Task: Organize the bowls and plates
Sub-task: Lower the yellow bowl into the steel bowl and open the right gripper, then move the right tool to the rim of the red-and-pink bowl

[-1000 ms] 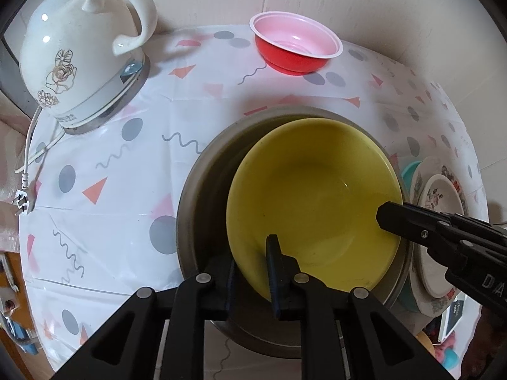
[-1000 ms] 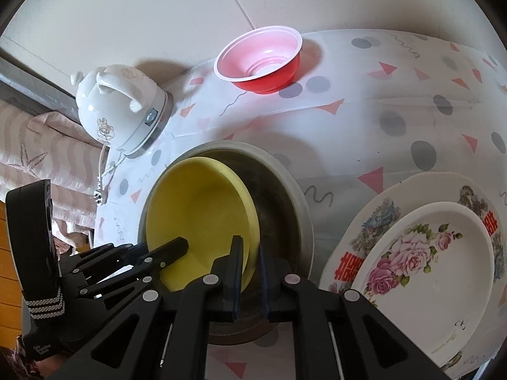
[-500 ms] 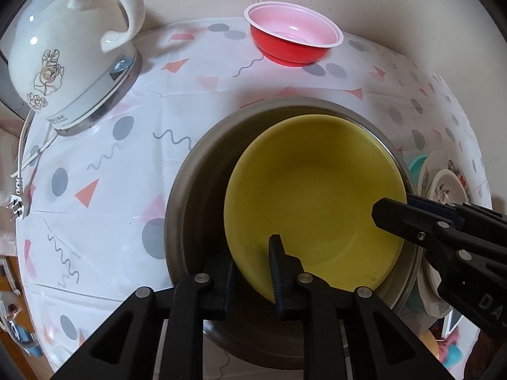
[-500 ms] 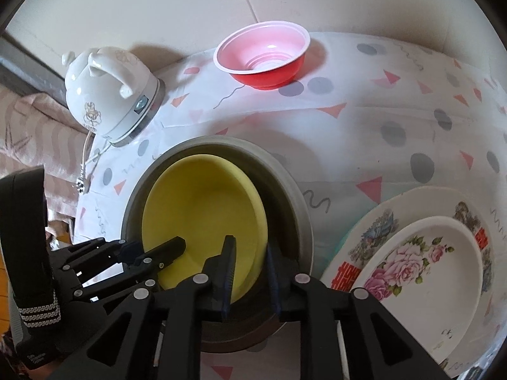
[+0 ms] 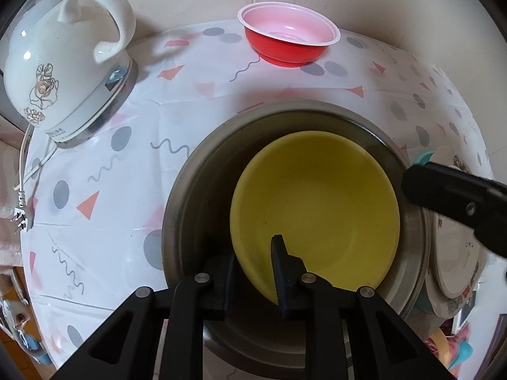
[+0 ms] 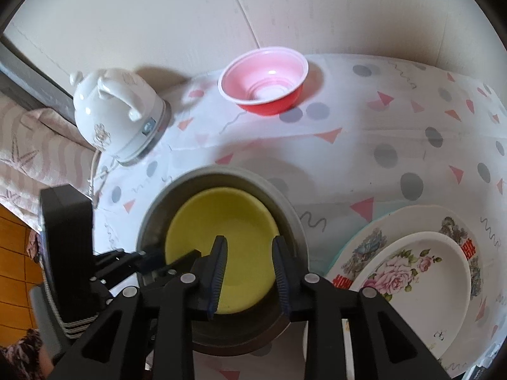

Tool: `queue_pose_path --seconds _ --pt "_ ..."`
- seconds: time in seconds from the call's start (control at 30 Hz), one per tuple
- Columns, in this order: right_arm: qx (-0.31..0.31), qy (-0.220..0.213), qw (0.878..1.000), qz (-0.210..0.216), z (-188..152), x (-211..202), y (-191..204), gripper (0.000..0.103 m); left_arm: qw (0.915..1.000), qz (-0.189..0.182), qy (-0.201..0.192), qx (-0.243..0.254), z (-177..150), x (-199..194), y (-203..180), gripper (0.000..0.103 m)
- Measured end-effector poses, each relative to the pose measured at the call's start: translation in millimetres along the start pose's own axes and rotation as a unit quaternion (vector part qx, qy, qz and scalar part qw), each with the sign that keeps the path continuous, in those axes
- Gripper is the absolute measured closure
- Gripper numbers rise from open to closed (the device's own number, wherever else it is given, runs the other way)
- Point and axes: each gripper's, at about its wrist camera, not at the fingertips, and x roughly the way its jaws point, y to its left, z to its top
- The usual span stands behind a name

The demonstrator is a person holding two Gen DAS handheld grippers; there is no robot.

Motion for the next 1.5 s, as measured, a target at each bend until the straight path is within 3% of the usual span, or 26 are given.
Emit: queue_pose_path --seconds 0.17,0.33,0.57,0.73,1.03,1.5 --pt "0.02 -0.002 1.0 0.004 2 0 -8 0.073 0.9999 -0.008 0.001 -0.006 -1 -4 5 0.079" --pt "0.03 0.0 0.999 0.01 2 1 -12 0.073 0.9998 -0.02 -0.007 -0.005 -1 -13 6 0.061" --pt "0.038 -0.011 0.999 0.016 4 -2 -12 0.073 0.9995 -0.015 -0.028 -0.002 0 -26 4 0.061" --pt "0.042 -0.012 0.999 0.019 7 -3 -16 0.073 0.9992 -0.013 -0.038 -0.01 4 -31 8 0.047" --pt "0.052 -0.022 0.998 0.018 18 -4 -26 0.073 0.9986 -0.008 -0.05 -0.015 17 -37 7 0.036" --pt "0.085 -0.059 0.995 0.015 87 9 -58 0.07 0.9955 0.014 -0.074 -0.057 57 -48 23 0.027"
